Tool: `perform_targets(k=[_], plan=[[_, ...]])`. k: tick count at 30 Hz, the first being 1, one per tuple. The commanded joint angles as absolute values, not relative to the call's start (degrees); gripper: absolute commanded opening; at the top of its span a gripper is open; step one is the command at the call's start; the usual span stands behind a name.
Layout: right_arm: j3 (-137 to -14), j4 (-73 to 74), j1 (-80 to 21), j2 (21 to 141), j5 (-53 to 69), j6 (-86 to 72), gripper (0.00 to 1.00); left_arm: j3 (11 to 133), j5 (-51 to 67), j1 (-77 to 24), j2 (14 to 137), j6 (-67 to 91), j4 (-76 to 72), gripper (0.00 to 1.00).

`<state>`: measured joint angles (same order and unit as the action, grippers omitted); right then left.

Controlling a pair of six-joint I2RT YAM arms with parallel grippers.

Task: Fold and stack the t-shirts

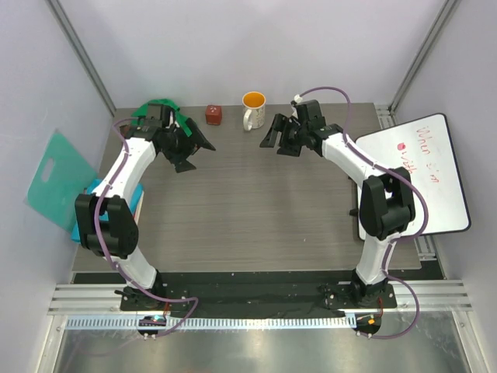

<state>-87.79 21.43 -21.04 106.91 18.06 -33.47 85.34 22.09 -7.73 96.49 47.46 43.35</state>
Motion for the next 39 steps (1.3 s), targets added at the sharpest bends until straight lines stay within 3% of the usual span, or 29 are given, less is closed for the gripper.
perform_targets(k=[1, 39], plan=[[-91.32, 20.04, -21.27, 107.58, 20.13, -32.61, 0.77, 86.49, 23.11, -7.38, 94.22, 45.88, 41.14, 0.96], [-95.18, 20.74, -19.69, 113.81, 25.22, -33.49, 0.77, 87.1, 22.58, -5.98, 96.85, 47.28, 41.13, 0.95]])
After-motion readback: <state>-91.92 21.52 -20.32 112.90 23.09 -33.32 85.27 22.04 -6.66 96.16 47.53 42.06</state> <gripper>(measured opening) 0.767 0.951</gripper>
